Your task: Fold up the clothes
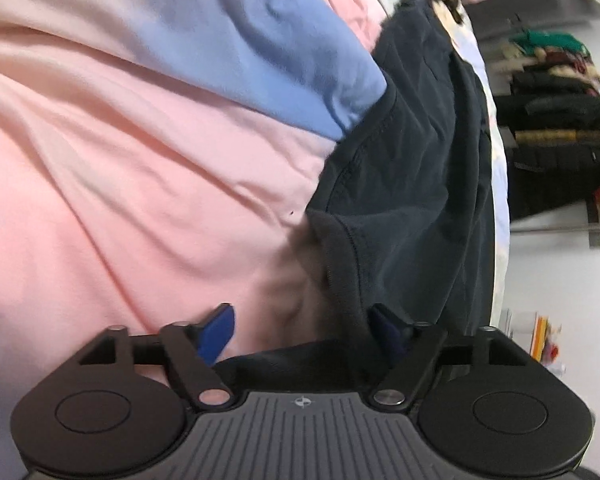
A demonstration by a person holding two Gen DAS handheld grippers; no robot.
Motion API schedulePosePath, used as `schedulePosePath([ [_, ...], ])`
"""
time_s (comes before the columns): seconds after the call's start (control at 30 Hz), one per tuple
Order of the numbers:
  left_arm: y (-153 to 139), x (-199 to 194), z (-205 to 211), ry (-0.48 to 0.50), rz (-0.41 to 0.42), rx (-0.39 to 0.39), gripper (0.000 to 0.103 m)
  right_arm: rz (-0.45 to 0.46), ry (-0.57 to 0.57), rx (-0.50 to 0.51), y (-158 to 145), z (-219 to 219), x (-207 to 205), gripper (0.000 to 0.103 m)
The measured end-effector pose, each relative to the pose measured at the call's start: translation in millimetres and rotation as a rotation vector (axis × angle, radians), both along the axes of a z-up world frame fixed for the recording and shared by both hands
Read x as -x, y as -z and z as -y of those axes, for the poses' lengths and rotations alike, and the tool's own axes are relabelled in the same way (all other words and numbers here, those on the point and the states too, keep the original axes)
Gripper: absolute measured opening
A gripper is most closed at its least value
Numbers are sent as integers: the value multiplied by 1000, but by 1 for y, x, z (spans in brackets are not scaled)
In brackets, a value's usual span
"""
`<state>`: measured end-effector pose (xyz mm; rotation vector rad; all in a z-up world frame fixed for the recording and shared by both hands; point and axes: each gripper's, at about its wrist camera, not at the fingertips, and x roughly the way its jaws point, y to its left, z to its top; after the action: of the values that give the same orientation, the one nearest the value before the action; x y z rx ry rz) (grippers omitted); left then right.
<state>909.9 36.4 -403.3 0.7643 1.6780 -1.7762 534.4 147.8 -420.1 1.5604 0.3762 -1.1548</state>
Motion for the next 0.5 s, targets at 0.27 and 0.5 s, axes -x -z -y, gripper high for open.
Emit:
schedulePosePath([
  [0.27, -19, -16, -11, 196, -56, 114, 79, 60, 70, -47, -4, -18, -30, 74],
  [0.5, -21, -16, -22, 322, -22, 123, 83, 30, 128, -75, 10, -13, -56, 72],
])
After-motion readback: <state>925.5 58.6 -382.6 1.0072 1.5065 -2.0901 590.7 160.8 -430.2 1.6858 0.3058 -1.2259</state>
